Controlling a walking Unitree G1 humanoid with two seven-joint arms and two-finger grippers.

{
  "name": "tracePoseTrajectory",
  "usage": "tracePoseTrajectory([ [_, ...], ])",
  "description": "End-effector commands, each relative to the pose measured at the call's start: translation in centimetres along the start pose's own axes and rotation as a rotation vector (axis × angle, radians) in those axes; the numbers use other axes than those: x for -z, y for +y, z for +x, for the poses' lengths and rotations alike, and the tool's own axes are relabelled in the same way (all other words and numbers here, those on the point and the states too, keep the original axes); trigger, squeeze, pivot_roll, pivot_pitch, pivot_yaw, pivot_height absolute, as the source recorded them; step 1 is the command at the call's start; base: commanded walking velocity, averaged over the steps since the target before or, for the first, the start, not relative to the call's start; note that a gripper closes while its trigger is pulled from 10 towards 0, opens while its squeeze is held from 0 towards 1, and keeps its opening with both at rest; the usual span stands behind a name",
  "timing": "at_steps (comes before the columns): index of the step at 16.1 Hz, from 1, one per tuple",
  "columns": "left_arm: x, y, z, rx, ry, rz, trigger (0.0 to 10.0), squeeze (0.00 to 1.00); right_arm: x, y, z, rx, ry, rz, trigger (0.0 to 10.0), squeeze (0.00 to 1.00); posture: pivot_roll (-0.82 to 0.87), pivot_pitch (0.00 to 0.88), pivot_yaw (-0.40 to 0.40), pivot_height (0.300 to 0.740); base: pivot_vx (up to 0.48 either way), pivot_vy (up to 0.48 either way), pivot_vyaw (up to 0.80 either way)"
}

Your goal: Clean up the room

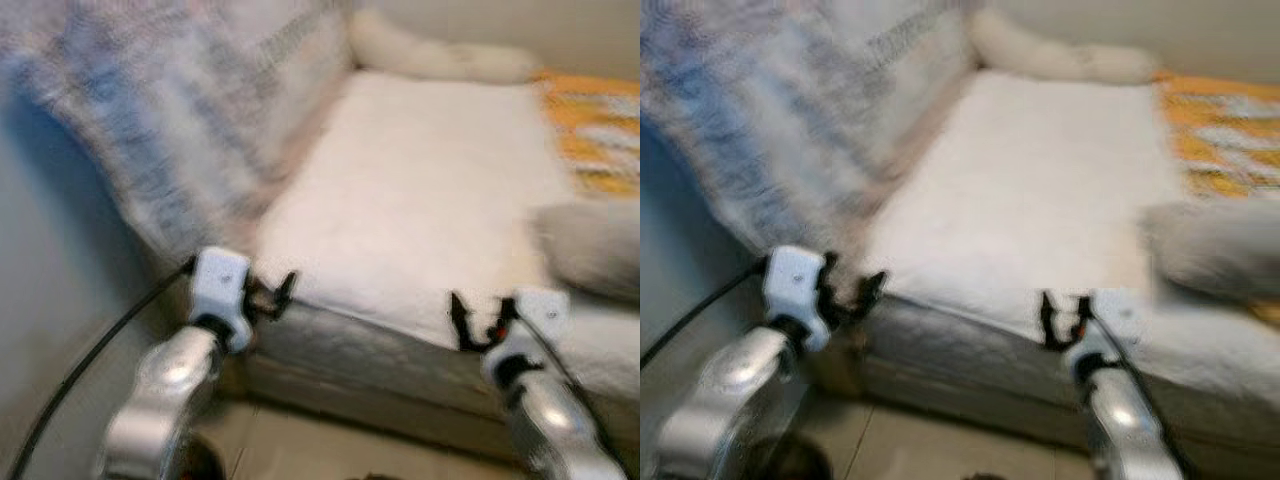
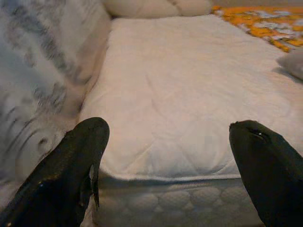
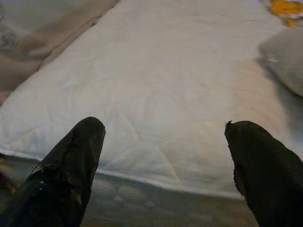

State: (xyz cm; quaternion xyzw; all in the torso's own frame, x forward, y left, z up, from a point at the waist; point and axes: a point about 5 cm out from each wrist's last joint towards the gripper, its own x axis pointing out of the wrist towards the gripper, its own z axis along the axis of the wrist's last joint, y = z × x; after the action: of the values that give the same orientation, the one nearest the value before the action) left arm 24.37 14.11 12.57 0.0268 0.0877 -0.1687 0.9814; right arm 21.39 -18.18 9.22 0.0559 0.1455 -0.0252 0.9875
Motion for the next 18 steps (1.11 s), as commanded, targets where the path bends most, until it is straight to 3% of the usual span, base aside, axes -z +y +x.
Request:
tracePoseTrajectory([
  [1,-0.3,-0.3,0.1,0.012,-0.017,-0.006,10.0,0.0,-0.6,-0.4,0.0,0.014,-0.027,-0.008,10.0,0.0,0.01,0.0,0.0,0.74,0.259,0.0,-0.75],
  [8,-0.3,-0.1,0.2,0.003,-0.018,-0.011,10.0,0.0,-0.9,-0.3,0.1,0.018,-0.045,-0.01,10.0,0.0,0.02,0.0,0.0,0.74,0.283,0.0,-0.7],
  [14,-0.3,0.0,0.3,-0.015,-0.019,-0.012,10.0,0.0,-1.6,-0.5,0.8,0.0,-0.068,-0.036,10.0,0.0,0.02,0.0,-0.001,0.74,0.29,0.0,0.0],
  [18,-0.3,0.1,0.5,-0.022,-0.022,-0.011,10.0,0.0,-1.6,-0.3,1.0,-0.03,-0.06,-0.1,10.0,0.0,0.02,0.0,0.001,0.74,0.286,0.0,0.0],
])
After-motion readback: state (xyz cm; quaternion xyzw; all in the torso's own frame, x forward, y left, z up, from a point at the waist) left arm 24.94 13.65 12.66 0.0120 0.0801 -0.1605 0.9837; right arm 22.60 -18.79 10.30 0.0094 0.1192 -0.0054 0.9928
